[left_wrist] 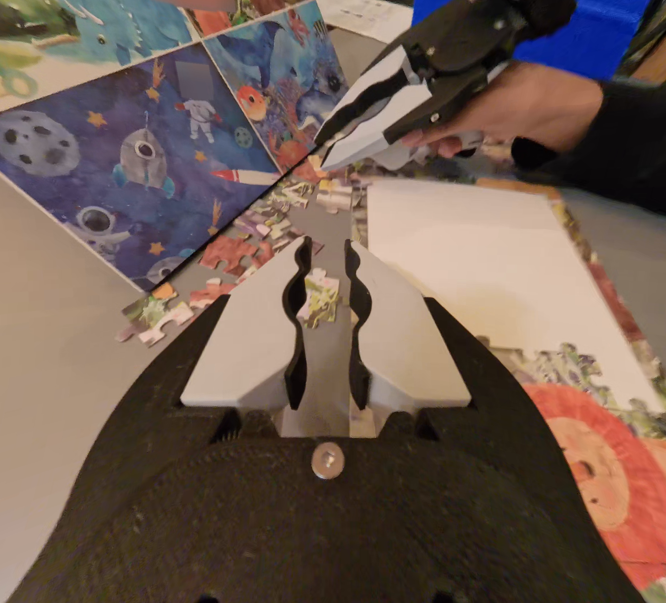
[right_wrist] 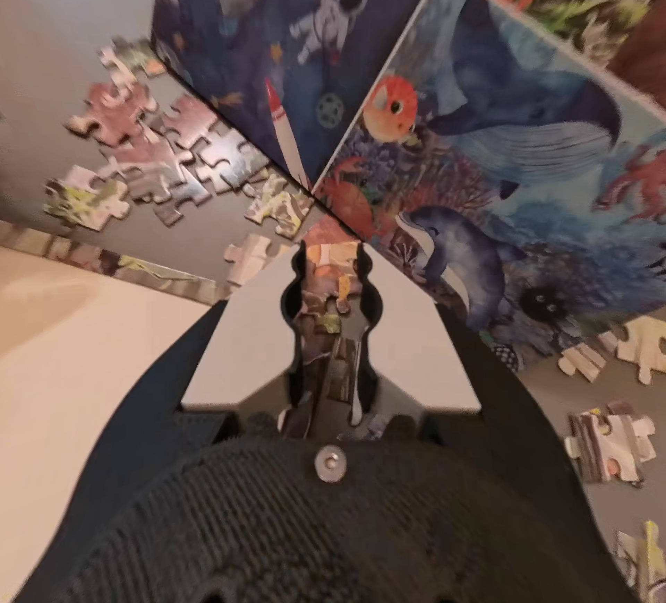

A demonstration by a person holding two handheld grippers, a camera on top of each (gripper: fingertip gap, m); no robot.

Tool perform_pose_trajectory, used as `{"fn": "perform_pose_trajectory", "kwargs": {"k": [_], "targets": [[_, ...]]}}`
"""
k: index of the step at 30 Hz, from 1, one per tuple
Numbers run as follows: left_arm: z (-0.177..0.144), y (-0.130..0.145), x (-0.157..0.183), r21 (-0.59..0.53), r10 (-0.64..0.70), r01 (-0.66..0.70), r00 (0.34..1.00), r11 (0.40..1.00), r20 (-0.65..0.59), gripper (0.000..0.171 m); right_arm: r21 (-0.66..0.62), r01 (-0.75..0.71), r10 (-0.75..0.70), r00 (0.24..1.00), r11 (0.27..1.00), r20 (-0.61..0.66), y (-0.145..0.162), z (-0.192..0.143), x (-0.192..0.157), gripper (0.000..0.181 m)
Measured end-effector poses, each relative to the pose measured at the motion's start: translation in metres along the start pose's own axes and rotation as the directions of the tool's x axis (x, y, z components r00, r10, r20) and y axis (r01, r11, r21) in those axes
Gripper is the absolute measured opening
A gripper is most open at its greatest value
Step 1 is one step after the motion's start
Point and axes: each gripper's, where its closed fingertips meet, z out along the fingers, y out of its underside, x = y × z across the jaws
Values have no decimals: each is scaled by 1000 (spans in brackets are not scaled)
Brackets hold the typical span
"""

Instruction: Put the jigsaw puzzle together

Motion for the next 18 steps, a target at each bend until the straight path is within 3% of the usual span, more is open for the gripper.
{"fn": "perform_pose_trajectory", "kwargs": {"k": [3, 10, 15, 18], "targets": [[-6, 7, 2, -4, 62, -62, 998, 998, 20, 9, -25, -41, 42, 999, 999, 28, 11, 0, 3, 1], [-5, 7, 7, -9, 97, -97, 995, 995, 8, 9, -123, -69, 70, 998, 990, 3, 39, -25, 25, 0], [-4, 8, 8, -14, 109, -109, 994, 994, 12, 9, 123, -91, 83, 994, 988, 68, 1, -26, 8, 14], [-3, 8, 8, -15, 113, -113, 994, 994, 14, 9, 141, -97, 86, 993, 985, 82, -6, -18, -1, 20]]}}
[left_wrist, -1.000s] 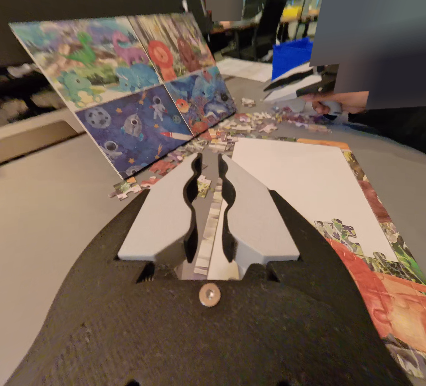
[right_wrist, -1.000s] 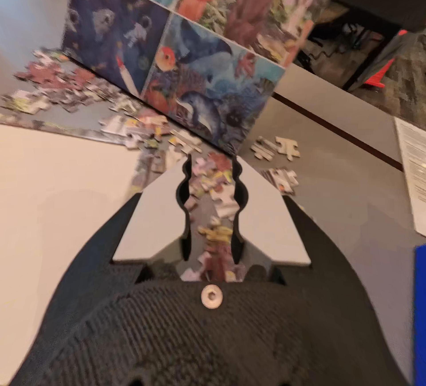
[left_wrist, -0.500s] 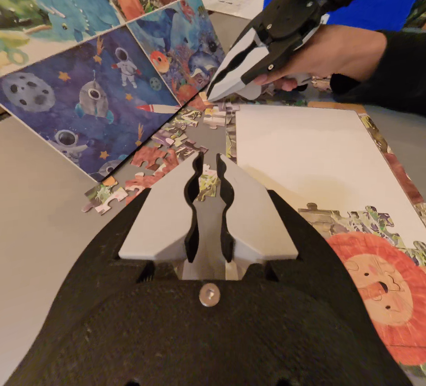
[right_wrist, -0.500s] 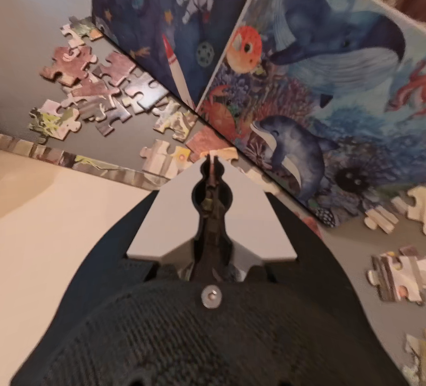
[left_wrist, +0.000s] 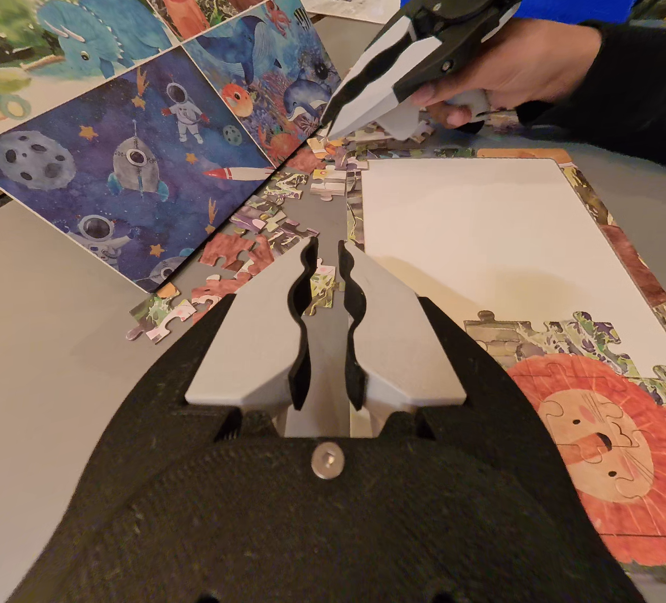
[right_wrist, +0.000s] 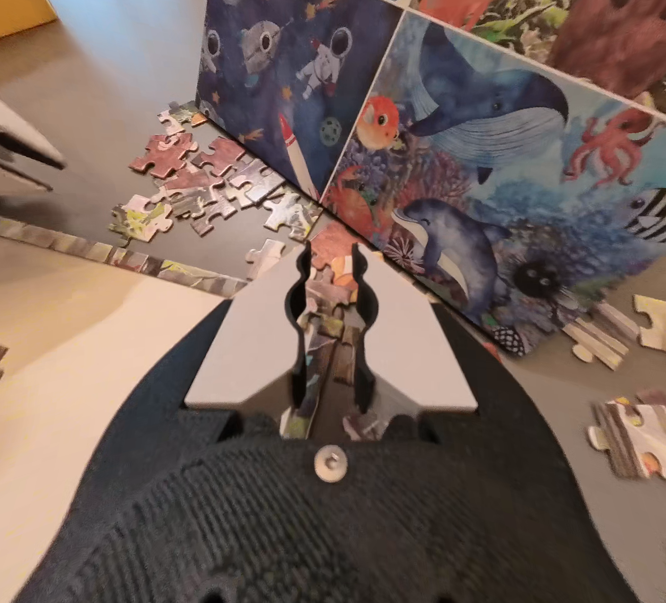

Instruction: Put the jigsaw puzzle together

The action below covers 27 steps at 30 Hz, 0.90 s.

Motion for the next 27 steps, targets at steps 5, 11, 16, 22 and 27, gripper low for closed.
{"fn": "perform_pose_trajectory", "kwargs": {"k": [5, 11, 16, 22, 27], "targets": [[2, 2, 0, -14, 3, -3, 1000, 1000, -2, 9, -64, -36, 38, 999, 997, 34, -3, 24, -4, 25], [2, 1, 0, -13, 2, -2, 1000, 1000, -2, 9, -220, 10, -11, 1000, 975, -4, 25, 15, 4, 5], [2, 2, 0, -15, 4, -4, 1000, 1000, -2, 9, -258, -48, 61, 997, 965, 39, 34, 2, 5, 3], [2, 2, 1, -18, 13, -13, 1000, 1000, 0, 9, -121, -20, 21, 1000, 992, 8, 13, 9, 5, 17], [2, 2, 2, -20, 19, -19, 1000, 1000, 0, 9, -111, 14, -18, 999, 994, -35, 11, 23, 6, 23]]}}
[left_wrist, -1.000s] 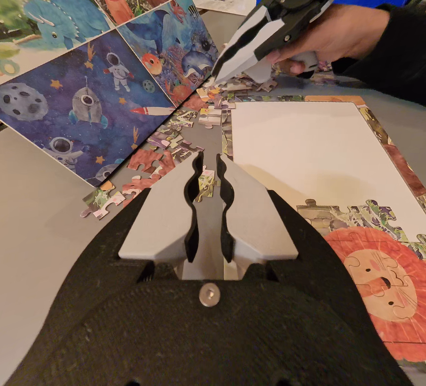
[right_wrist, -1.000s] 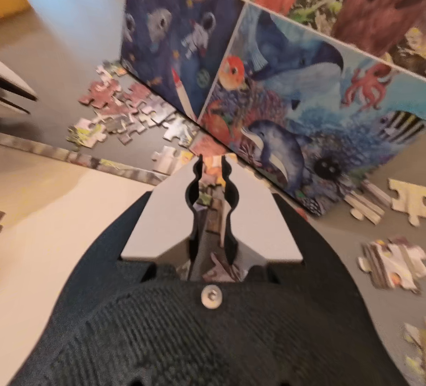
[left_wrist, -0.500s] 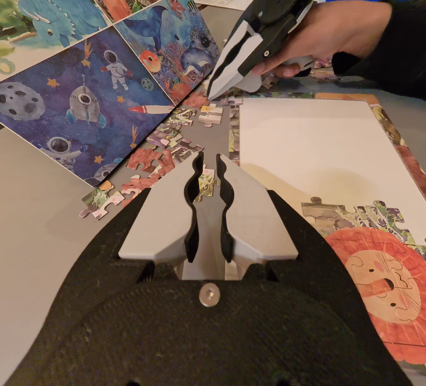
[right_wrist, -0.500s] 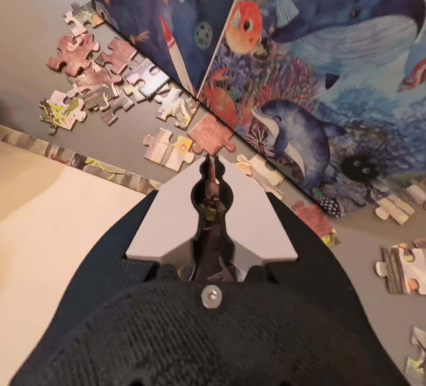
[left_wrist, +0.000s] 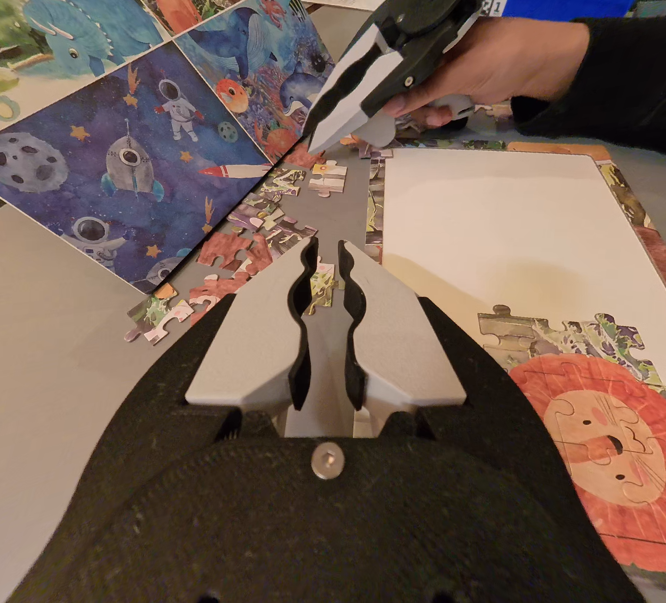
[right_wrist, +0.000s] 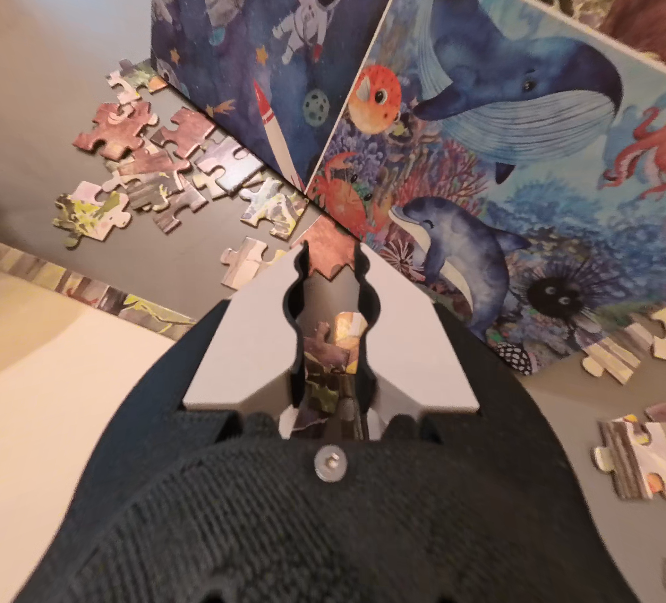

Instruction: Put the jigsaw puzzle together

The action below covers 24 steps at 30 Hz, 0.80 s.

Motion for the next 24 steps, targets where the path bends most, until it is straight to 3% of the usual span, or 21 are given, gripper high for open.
{"fn": "perform_pose_trajectory", "kwargs": {"k": [12, 16, 19, 24], "targets": [[1, 1, 2, -11, 31, -30, 1000, 999, 7, 9, -79, -39, 41, 999, 996, 21, 19, -11, 0, 4], [2, 3, 4, -21, 58, -57, 998, 998, 14, 9, -94, -33, 34, 999, 995, 11, 23, -16, 2, 6], [0, 0, 2, -4, 77, -77, 996, 997, 33, 8, -103, 6, -10, 999, 995, -36, 26, -25, 8, 17], [-14, -2, -29, 18, 34, -36, 989, 999, 141, 6, -48, 138, -145, 969, 989, -198, 19, -52, 28, 14]]}}
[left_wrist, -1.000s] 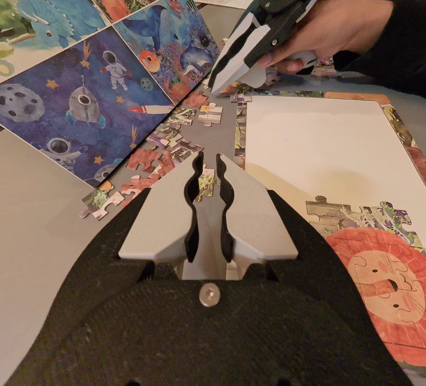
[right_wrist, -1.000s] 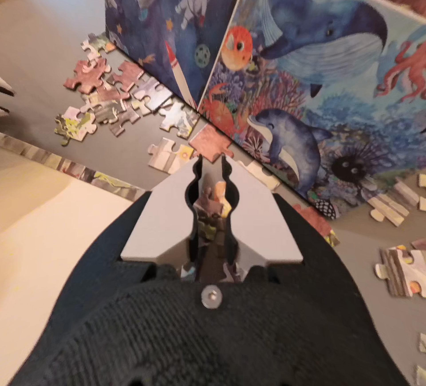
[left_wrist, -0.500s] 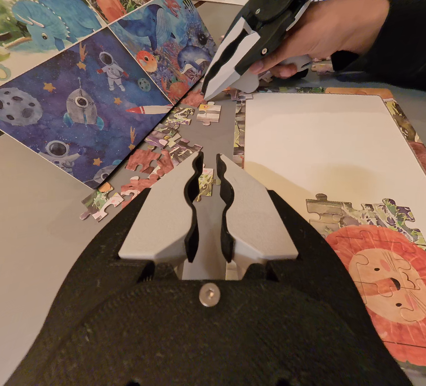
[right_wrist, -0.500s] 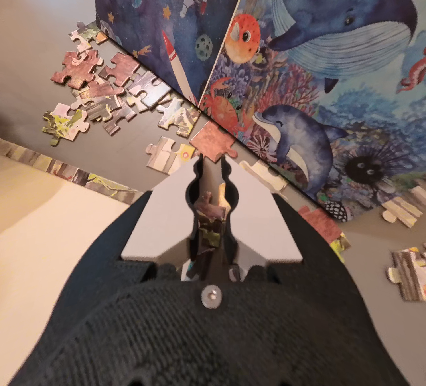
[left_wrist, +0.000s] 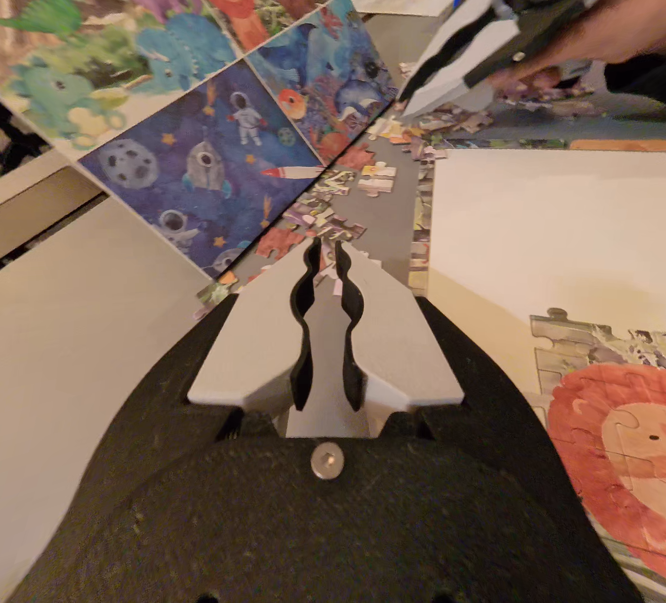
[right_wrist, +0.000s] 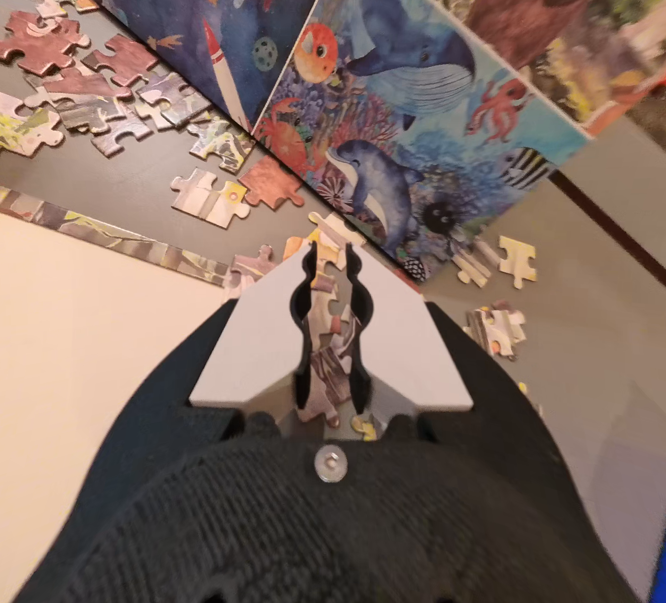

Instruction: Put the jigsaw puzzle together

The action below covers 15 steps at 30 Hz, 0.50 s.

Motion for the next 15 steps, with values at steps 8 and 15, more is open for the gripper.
{"fn": "perform_pose_trajectory", "kwargs": {"k": [8, 15], "targets": [[-9, 8, -35, 28, -198, 198, 980, 980, -2, 7, 269, -130, 141, 990, 954, -23, -18, -39, 16, 10], [-14, 12, -48, 24, -173, 172, 984, 985, 47, 7, 390, -203, 220, 976, 898, 1, -28, -46, 26, 13]]}}
